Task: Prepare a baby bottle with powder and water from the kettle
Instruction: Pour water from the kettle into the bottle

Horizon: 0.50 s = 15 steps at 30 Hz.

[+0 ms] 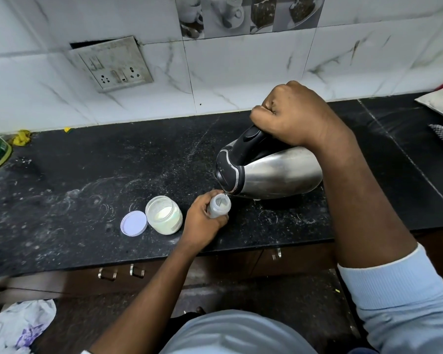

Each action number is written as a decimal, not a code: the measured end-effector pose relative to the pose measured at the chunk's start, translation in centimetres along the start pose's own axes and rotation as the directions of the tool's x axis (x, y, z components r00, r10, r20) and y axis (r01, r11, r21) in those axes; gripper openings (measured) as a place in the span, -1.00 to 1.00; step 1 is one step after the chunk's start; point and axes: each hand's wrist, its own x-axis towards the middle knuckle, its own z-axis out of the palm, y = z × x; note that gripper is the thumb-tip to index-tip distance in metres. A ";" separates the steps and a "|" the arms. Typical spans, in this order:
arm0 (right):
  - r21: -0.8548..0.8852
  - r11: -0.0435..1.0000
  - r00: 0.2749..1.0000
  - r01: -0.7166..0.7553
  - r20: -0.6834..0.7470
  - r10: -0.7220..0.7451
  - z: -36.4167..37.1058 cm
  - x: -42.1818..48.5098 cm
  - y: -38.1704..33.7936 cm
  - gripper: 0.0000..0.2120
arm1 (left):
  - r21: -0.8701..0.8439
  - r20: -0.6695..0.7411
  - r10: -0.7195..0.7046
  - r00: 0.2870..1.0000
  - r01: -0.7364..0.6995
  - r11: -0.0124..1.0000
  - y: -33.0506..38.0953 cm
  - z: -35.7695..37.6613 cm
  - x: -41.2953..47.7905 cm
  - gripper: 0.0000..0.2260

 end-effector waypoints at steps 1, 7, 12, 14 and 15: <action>0.000 1.000 1.000 0.003 0.000 -0.003 0.0 0.0 0.0 -0.57 | -0.006 0.000 -0.002 1.000 0.002 1.000 -0.2 0.0 0.0 -0.37; -0.005 1.000 1.000 0.005 -0.002 -0.005 0.1 -0.2 -0.1 -0.56 | -0.014 -0.005 -0.012 1.000 0.012 1.000 -0.5 -0.1 -0.2 -0.35; -0.009 1.000 1.000 0.012 0.000 -0.012 0.0 -0.3 -0.3 -0.57 | -0.018 -0.004 -0.010 1.000 0.010 1.000 -0.6 -0.4 -0.4 -0.38; -0.009 1.000 1.000 0.015 0.001 -0.015 0.0 -0.4 -0.3 -0.56 | -0.016 -0.006 -0.009 1.000 0.009 1.000 -0.6 -0.4 -0.5 -0.38; -0.009 1.000 1.000 0.016 0.000 -0.016 0.0 -0.4 -0.4 -0.56 | -0.008 -0.007 -0.007 1.000 0.007 1.000 -0.5 -0.4 -0.6 -0.37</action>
